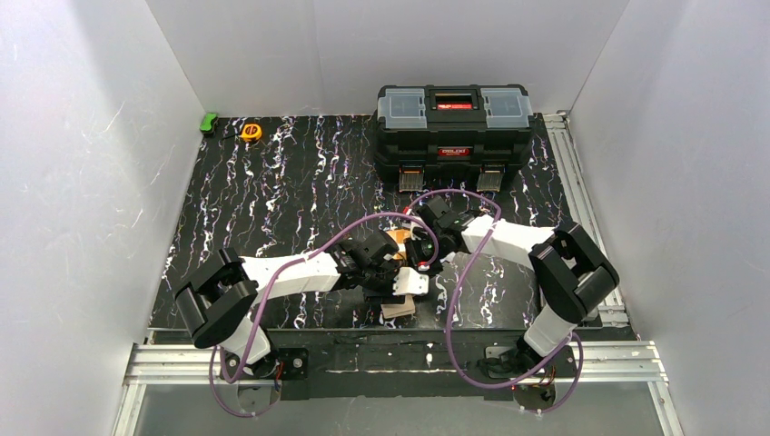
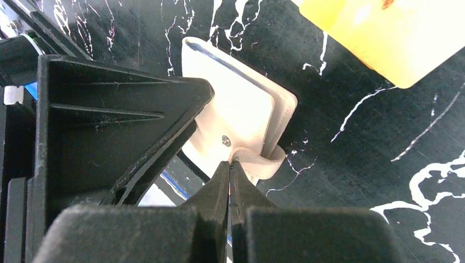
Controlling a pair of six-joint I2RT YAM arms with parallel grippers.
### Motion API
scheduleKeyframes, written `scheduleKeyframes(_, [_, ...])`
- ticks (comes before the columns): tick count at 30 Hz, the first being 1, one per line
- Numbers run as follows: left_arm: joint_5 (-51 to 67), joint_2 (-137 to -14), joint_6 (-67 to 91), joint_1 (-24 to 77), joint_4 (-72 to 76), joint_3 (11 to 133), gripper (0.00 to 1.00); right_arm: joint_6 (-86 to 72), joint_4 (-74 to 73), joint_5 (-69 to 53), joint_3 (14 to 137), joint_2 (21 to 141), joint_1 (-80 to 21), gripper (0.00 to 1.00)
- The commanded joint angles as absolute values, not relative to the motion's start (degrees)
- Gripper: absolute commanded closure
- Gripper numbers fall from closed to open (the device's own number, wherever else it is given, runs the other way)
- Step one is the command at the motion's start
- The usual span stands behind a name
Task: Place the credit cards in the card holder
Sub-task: Close the card holder at the center of the board.
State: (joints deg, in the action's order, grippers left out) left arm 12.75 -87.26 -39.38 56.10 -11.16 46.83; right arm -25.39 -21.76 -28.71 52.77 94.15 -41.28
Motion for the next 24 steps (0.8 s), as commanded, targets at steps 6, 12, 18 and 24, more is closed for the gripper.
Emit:
scheduleKeyframes(6, [10.68, -86.25, -39.3, 55.81, -11.34, 45.37, 0.52, -24.14, -22.37, -29.14, 56.2, 96.47, -42.92, 0.99])
scheduleKeyframes(12, [10.72, -86.34, -39.35, 55.81, -11.29, 45.52, 0.52, -23.11, -24.21, -27.86, 58.01, 97.76, -44.12, 0.99])
scheduleKeyframes(18, [10.68, -86.33, -39.53, 55.78, -11.0, 45.46, 0.52, -22.95, -25.51, -26.87, 58.76, 99.12, -44.38, 0.99])
scheduleKeyframes(24, [10.76, -86.17, -40.05, 55.79, -10.92, 45.96, 0.52, -22.8, -27.24, -26.09, 59.11, 99.93, -44.81, 0.99])
